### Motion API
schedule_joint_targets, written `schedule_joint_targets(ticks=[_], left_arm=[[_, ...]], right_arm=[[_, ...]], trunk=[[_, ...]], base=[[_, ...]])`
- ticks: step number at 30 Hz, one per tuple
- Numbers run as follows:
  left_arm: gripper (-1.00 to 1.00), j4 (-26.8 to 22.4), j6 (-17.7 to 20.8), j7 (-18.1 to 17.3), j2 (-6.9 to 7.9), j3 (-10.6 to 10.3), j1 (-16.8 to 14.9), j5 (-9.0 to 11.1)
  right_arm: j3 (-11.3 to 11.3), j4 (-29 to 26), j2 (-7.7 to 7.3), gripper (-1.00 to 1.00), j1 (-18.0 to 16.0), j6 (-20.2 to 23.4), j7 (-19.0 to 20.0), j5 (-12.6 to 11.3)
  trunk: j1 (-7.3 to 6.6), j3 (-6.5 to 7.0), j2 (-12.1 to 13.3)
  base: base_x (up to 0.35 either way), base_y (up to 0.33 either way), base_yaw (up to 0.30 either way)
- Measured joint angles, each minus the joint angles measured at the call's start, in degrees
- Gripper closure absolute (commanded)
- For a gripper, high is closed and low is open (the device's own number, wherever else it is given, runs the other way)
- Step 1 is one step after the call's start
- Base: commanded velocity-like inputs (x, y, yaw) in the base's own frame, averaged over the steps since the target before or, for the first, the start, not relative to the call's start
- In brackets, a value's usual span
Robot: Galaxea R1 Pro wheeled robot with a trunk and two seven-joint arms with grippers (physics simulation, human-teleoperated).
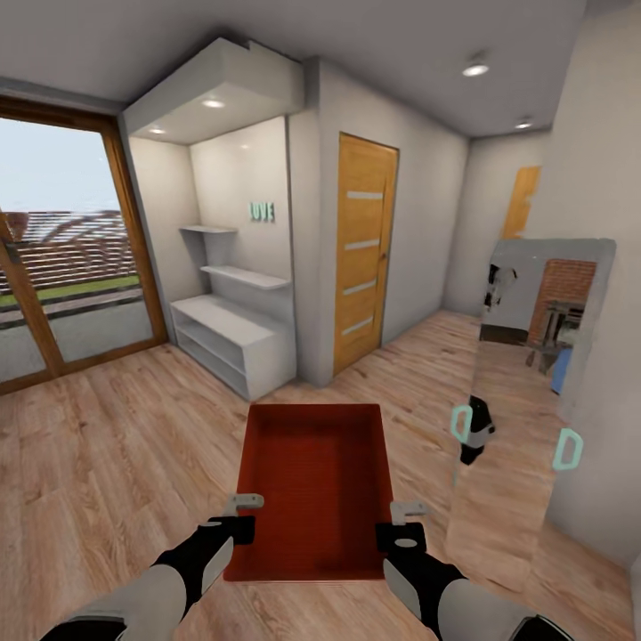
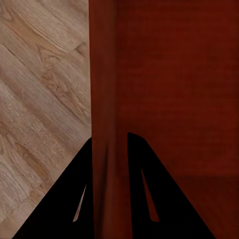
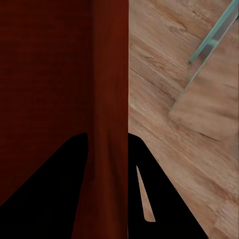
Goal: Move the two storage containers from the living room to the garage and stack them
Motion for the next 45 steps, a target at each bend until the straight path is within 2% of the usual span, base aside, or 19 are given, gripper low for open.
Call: schedule_joint_targets(ticks=[45], left_arm=[[1.00,0.0,0.0,0.0,-0.01,0.0,0.0,0.0]], right_arm=[[0.0,-0.1,-0.03,1.00,0.0,0.0,0.0,0.0]], trunk=[[0.00,0.00,0.0]], base=[[0.322,0.000,0.000]])
